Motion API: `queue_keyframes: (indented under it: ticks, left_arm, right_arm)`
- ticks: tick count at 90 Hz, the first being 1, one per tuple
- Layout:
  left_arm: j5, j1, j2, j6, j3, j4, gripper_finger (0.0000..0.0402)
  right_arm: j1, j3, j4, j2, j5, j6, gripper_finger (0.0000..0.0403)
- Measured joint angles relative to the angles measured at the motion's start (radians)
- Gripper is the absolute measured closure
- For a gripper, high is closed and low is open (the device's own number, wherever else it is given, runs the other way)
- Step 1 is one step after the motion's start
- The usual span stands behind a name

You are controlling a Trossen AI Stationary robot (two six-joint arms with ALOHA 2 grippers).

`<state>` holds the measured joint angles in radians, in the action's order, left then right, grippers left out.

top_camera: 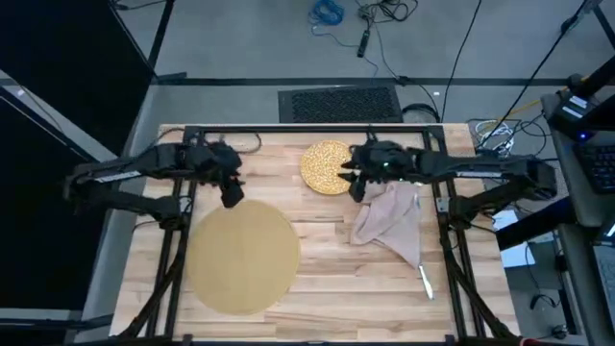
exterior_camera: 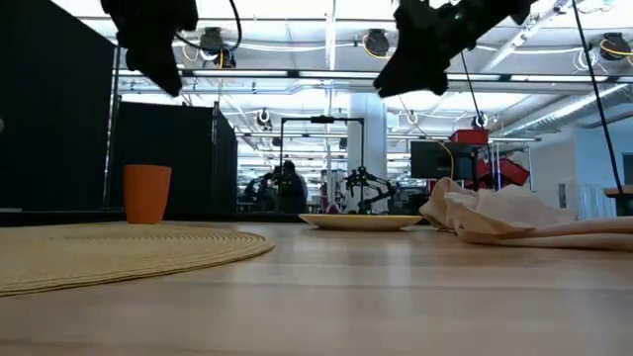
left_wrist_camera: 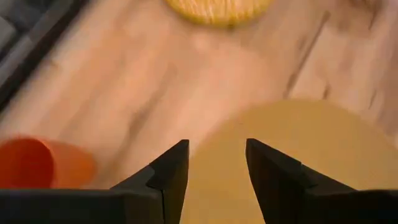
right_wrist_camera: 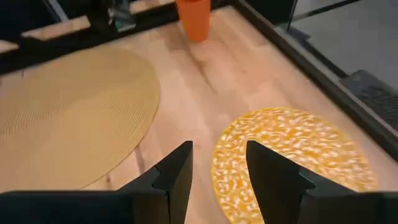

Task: Set table place
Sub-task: Move the light brown mat to the center of the table

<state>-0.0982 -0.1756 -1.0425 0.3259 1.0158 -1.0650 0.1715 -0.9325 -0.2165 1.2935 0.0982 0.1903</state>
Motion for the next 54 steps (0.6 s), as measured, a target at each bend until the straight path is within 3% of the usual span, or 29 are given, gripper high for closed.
queue_keyframes:
  ticks: [26,54]
  left_arm:
    - [0.045,0.209,-0.021,0.176,-0.156,-0.027,0.0256]
    - [0.044,0.368,-0.014,0.426,-0.333,0.01,0.0256]
  right_arm:
    - [-0.068,0.0,0.169,0.14,-0.001,-0.069,0.0266]
    - [-0.082,0.0,0.185,0.137,-0.047,-0.072,0.0266]
